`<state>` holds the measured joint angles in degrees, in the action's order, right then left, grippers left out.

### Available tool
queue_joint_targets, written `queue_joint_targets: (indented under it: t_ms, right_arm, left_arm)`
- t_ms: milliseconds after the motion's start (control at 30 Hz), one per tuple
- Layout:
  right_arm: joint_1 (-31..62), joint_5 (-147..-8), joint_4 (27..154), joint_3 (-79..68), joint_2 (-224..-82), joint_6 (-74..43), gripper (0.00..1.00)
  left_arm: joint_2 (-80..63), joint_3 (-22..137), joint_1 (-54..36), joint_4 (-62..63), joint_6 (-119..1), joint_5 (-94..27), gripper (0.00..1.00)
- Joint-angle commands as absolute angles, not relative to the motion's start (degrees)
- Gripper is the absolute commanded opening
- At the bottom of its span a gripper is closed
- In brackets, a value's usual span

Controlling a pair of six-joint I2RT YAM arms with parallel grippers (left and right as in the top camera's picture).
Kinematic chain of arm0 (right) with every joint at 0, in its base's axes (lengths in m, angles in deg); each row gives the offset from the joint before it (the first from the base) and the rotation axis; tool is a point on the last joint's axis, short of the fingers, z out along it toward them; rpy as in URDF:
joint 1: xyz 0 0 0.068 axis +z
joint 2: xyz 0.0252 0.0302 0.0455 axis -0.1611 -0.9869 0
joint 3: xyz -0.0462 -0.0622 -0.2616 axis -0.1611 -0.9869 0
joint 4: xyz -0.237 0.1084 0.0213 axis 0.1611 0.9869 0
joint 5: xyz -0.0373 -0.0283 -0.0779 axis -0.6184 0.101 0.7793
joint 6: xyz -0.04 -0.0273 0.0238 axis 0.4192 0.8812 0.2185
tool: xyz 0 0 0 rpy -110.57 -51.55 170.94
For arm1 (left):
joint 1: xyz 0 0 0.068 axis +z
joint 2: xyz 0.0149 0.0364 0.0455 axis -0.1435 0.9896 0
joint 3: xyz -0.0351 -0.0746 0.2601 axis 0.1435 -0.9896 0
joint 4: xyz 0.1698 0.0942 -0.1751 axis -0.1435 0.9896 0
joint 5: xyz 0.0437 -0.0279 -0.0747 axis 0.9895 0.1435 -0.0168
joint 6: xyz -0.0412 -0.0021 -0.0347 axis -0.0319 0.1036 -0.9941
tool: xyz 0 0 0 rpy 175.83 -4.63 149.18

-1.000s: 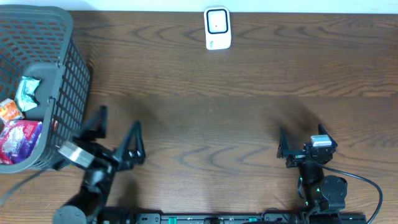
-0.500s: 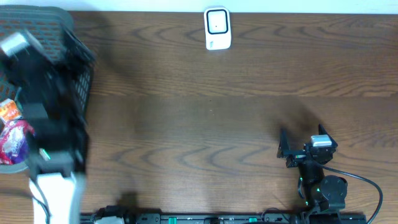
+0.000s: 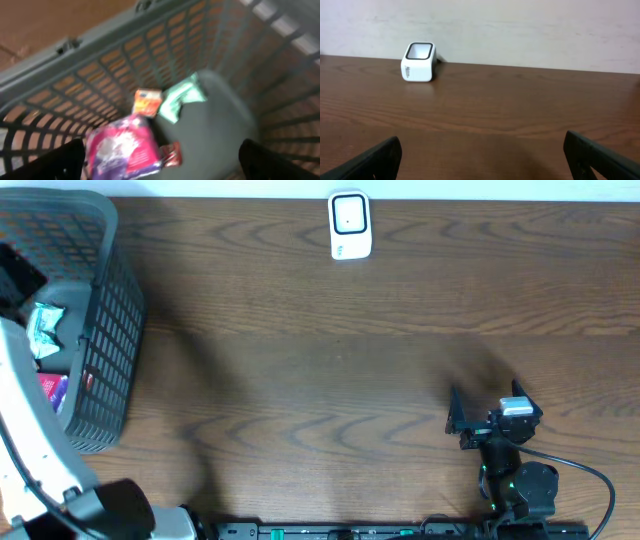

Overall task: Scan the item barcode
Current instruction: 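Reach the left gripper into the basket and grasp the pink-purple pad pack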

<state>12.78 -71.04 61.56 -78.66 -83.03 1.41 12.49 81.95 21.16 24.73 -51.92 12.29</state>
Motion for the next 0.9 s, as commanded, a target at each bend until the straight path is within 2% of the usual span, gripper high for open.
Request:
queue_joint_targets:
  t_ms: [0,333,867]
  right_arm:
    - [12.98,-70.78,61.71,-78.79,-82.9,1.85,0.99]
    - [12.98,-70.78,61.69,-78.79,-82.9,1.85,0.99]
    - [12.98,-70.78,61.71,-78.79,-82.9,1.85,0.99]
  left_arm:
    - [16.12,81.66,24.5,27.96,-50.81,12.09,0.98]
    - [25.32,79.87,27.36,34.81,-56.53,6.23,0.98]
    - [32.78,71.8,27.08,31.7,-61.39,11.94,0.98]
